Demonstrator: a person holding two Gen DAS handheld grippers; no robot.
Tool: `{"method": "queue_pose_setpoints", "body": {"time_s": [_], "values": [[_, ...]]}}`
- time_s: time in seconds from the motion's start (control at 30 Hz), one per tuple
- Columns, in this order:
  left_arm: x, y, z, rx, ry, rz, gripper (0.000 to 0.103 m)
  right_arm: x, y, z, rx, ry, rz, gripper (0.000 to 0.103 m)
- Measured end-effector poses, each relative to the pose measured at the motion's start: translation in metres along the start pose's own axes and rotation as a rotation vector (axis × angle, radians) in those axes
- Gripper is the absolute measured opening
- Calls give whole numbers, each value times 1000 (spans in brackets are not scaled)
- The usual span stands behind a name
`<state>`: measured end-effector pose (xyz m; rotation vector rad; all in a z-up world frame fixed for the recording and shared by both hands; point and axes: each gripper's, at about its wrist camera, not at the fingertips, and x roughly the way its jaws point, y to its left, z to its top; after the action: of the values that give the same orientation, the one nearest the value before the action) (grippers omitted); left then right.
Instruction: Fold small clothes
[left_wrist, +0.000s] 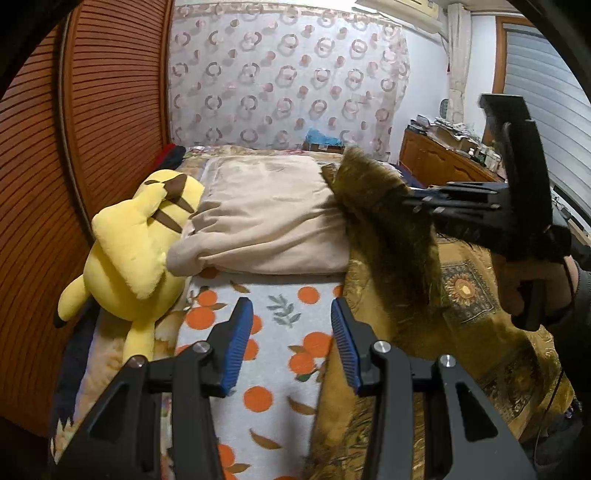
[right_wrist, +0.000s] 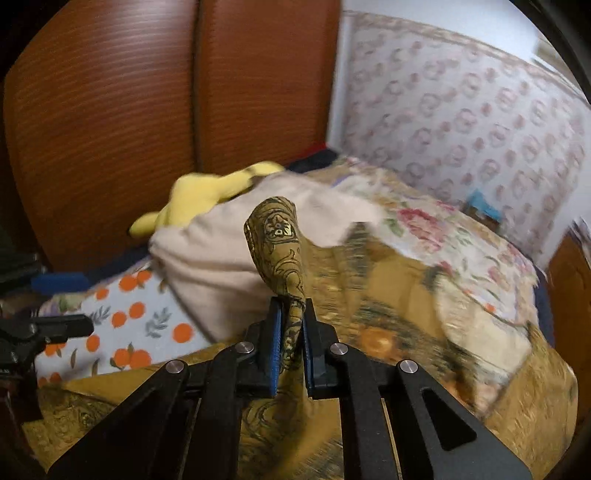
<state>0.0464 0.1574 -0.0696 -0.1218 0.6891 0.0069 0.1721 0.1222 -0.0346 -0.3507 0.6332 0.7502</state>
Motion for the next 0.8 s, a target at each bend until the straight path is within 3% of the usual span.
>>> {"method": "queue_pose_setpoints", "body": {"time_s": [0.13,0.2,0.23,0.57,0.7,0.8], "values": [[3,-11,5,19,-3,-18,43,-17,-34,-12,100,14,-57,9],[9,-18,9,26,-1,-26,43,-26,-50,-21,123,18,-86,43],[10,-20,11,29,-1,-30,43,-31,-56,-24,128,15,-99,48],[56,-56,47,99,35,-114,43,-54,-97,-64,129,82,-165,53],[85,-68,64,120,80,-136,42,-53,-119,-93,167,139,-166,64],[109,-79,75,149,115,-128,42,-52,-134,-110,185,178,-190,65]]}}
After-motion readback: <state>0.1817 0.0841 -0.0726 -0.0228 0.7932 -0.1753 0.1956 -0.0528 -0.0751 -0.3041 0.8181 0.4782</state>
